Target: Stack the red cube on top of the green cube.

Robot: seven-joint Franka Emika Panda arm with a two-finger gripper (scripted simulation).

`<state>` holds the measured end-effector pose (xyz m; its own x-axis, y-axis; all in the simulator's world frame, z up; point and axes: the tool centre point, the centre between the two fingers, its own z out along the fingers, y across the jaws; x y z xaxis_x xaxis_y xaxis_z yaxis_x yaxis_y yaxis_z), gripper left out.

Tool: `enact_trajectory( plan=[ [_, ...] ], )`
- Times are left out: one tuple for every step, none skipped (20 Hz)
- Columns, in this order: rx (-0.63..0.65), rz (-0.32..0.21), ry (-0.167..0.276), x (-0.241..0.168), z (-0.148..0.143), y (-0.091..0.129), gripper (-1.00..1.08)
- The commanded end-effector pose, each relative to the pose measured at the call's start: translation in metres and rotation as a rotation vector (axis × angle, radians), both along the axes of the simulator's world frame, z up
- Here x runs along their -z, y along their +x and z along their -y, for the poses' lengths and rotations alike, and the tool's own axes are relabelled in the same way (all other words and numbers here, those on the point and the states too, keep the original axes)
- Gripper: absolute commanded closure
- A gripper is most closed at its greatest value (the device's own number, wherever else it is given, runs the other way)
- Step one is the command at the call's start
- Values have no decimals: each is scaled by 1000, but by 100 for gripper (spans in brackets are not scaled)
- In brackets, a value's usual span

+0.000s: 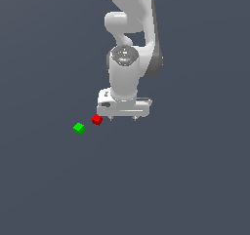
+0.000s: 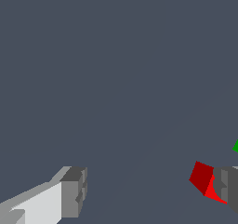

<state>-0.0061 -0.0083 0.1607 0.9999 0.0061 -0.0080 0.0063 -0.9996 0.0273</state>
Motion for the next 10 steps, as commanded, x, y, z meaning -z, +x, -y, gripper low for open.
enact_trajectory(
  plan=[
    [0,0,0,0,0,0,-92],
    [1,0,0,0,0,0,-92],
    [4,0,0,1,2,-1,-92],
    [8,0,0,2,4,-1,-92],
    [14,1,1,3,6,-2,-92],
    [22,1,1,5,10,-4,-92],
    [32,1,2,7,14,-5,-92],
    [44,2,2,10,19,-8,-92],
    [57,2,3,13,25,-10,-92],
    [72,3,4,16,31,-13,-92]
  ],
)
